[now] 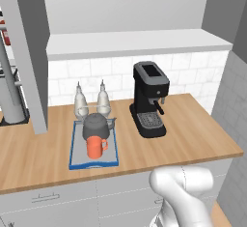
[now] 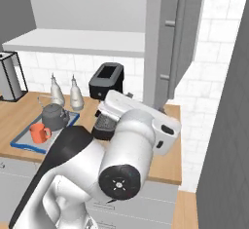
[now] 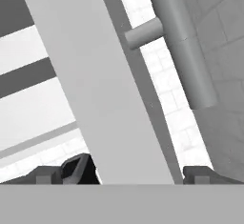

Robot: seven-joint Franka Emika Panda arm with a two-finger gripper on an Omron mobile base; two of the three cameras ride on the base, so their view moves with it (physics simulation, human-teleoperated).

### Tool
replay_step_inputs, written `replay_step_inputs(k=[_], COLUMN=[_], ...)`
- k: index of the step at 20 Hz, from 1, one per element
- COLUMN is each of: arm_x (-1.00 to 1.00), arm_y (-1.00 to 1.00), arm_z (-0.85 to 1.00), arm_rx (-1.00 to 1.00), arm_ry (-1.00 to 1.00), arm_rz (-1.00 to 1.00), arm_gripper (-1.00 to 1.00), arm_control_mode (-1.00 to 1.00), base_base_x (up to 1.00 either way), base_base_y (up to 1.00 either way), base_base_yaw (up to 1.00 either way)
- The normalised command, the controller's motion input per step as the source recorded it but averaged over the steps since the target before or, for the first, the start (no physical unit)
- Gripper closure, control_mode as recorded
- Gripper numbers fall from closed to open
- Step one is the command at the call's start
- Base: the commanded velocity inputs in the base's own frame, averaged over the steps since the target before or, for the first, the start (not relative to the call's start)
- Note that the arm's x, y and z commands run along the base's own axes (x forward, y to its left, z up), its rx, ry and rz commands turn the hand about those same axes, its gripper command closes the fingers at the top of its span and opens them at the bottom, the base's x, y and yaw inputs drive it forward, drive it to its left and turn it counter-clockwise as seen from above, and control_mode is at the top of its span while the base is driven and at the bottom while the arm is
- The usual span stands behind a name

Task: Pick the kettle from the counter and place it on the tray. Then pick the mug from the cabinet and place it on the tray. Then close the cabinet doors.

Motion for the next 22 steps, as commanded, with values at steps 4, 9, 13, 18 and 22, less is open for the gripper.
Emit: replay_step_inputs(k=[4, 9, 13, 18, 22], arm_x=[0.17, 0.05, 0.04, 0.08, 0.14], arm_y=[0.24, 0.36, 0.42, 0.42, 0.43], arm_z=[0.35, 0.37, 0.09, 0.0, 0.0], arm_rx=[-0.18, -0.29, -0.23, -0.17, -0.15], arm_ry=[0.0, 0.02, 0.0, -0.01, 0.0], arm_rz=[0.25, 0.29, 0.15, 0.06, 0.04], arm_gripper=[-1.0, -1.0, -1.0, -1.0, -1.0], arm_control_mode=[-1.0, -1.0, -1.0, -1.0, -1.0], base_base_x=[0.0, 0.0, 0.0, 0.0, 0.0], base_base_y=[0.0, 0.0, 0.0, 0.0, 0.0], base_base_yaw=[0.0, 0.0, 0.0, 0.0, 0.0])
